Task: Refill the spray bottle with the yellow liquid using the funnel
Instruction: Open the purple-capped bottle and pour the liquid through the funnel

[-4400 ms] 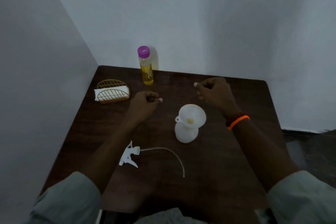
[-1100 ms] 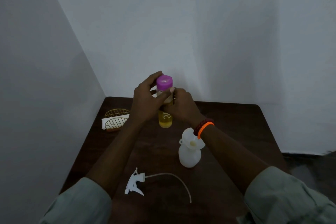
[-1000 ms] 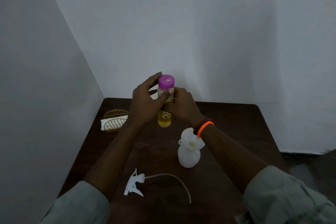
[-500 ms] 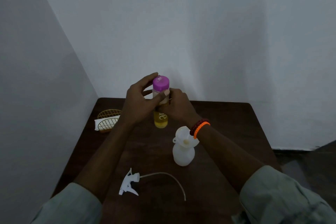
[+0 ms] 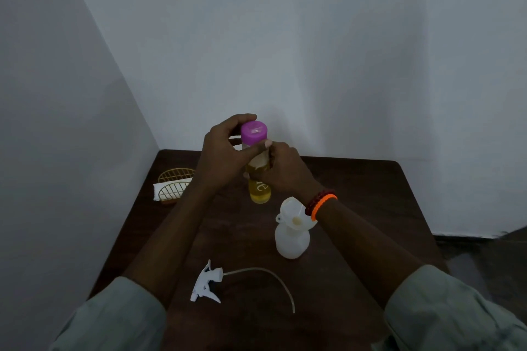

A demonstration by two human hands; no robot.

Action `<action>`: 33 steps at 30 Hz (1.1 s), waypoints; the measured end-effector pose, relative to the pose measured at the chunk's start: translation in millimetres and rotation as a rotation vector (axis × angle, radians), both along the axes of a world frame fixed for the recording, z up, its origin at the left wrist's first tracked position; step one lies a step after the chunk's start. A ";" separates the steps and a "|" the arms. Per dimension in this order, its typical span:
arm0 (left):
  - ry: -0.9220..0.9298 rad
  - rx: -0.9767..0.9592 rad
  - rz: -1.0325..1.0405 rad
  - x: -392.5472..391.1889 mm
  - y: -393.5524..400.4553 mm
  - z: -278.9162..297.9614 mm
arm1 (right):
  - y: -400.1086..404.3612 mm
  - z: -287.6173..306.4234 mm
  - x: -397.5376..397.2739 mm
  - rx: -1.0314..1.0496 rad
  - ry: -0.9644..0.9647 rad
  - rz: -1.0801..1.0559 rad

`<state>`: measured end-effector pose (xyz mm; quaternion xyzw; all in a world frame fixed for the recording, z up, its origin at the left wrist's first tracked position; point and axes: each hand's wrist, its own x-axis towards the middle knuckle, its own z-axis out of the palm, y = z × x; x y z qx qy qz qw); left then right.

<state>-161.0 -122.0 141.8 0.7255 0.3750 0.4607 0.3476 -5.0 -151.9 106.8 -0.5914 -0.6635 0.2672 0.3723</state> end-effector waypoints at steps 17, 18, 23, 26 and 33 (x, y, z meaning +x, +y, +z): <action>0.025 0.055 0.265 -32.3 4.3 -59.5 | 30.9 -15.8 15.7 -0.074 -0.030 -0.048; 0.074 0.029 0.273 -35.0 3.4 -73.5 | 33.5 -16.7 18.0 -0.080 -0.026 -0.051; 0.408 -0.240 0.263 -36.2 1.2 -153.4 | 43.6 -23.1 29.7 -0.104 -0.026 -0.065; 0.650 -0.410 0.237 -34.9 3.0 -196.2 | 45.6 -29.7 35.0 -0.118 -0.018 -0.080; 0.853 -0.519 0.126 -35.5 -1.2 -238.5 | 49.4 -44.8 47.7 -0.151 0.006 -0.108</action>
